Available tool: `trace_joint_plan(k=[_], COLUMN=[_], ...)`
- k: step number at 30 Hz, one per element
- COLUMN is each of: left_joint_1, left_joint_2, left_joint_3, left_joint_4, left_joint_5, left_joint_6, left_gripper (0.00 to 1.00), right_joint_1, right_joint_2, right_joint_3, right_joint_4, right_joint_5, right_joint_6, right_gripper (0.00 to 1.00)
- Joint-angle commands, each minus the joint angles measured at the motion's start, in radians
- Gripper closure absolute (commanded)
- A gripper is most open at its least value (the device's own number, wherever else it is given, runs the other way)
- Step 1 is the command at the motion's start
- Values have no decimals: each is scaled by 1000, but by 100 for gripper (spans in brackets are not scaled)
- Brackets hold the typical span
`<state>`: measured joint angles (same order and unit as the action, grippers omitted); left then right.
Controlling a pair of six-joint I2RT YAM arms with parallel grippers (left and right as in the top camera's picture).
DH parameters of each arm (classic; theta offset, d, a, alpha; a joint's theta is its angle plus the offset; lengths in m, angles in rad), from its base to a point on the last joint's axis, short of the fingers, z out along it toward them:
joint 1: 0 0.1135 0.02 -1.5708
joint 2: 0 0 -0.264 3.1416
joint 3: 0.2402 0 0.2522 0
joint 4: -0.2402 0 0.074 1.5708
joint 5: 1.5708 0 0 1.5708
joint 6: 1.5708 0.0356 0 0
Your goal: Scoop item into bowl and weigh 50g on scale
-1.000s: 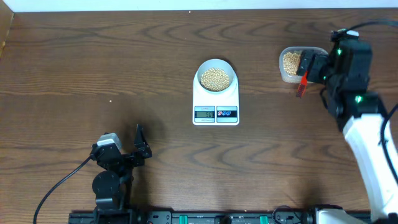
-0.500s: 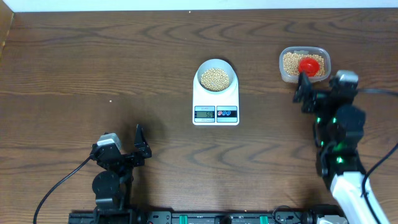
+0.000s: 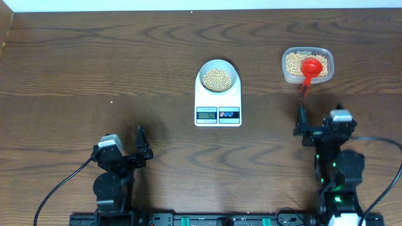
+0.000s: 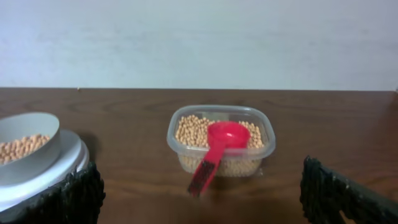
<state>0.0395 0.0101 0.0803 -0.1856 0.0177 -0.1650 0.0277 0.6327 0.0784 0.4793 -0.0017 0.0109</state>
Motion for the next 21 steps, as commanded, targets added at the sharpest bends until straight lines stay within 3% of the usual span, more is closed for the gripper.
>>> trace_joint_plan(k=[1, 21], left_joint_1=[4, 4], left_joint_2=[-6, -6], left_joint_3=[-16, -16], left_joint_4=[-30, -30], left_joint_5=[-3, -3], left_joint_6=[-9, -9], left_gripper=[2, 2], right_joint_1=[-9, -106], right_joint_2=[-85, -481], right_joint_3=[-66, -73], right_joint_4=[-1, -450], right_joint_5=[-2, -6], right_joint_6=[-35, -46], right_gripper=[1, 1])
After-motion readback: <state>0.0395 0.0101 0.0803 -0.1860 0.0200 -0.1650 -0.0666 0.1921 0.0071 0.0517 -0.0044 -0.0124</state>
